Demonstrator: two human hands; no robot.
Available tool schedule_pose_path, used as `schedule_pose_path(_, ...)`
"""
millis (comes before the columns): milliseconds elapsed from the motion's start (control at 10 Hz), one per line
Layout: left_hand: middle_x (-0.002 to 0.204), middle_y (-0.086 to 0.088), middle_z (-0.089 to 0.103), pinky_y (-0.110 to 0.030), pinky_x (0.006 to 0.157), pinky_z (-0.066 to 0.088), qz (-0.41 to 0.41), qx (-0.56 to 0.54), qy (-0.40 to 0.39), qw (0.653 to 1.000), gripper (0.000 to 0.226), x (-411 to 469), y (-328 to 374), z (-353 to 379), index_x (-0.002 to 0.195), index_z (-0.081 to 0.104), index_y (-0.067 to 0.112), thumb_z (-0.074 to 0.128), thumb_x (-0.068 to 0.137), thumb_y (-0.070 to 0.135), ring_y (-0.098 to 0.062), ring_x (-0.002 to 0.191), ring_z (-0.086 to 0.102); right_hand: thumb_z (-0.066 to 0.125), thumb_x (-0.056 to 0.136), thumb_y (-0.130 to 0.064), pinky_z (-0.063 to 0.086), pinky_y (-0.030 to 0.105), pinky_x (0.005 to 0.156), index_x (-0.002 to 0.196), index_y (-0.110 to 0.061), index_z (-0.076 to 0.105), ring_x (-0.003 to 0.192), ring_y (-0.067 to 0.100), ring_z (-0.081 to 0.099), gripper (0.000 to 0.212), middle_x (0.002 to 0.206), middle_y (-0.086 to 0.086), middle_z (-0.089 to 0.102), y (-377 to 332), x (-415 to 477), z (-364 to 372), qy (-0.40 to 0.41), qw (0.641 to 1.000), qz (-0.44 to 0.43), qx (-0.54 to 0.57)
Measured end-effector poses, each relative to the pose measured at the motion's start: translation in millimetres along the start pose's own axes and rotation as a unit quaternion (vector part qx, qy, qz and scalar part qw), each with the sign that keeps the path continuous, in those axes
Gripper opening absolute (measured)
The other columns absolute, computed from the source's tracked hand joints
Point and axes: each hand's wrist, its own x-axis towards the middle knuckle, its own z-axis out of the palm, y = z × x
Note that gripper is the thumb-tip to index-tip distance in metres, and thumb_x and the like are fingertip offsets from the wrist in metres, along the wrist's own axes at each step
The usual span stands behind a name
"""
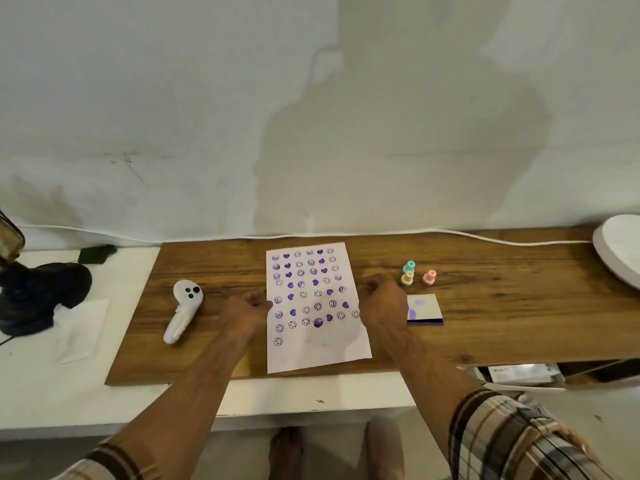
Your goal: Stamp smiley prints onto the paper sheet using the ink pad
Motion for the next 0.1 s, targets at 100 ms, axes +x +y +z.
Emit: schedule_pose_path(100,0.095,0.004,0.079,-0.029,0.066,0.054,0.015,-0.015,-0.001,1.000,0.010,-19.3,7.6,-10.1,0.093,0.075,0.024,0.080,0.085,0.023,-0.012,0.086,0.073,0.068,0.100,-0.020,0.056,0.032,0.077,0.114,-0.012,0.075,0.091,0.023,0.070,0.018,0.107,0.007,0.078,-5.1,-12.0,-17.9,-0.004,0.999,0.000,0.040)
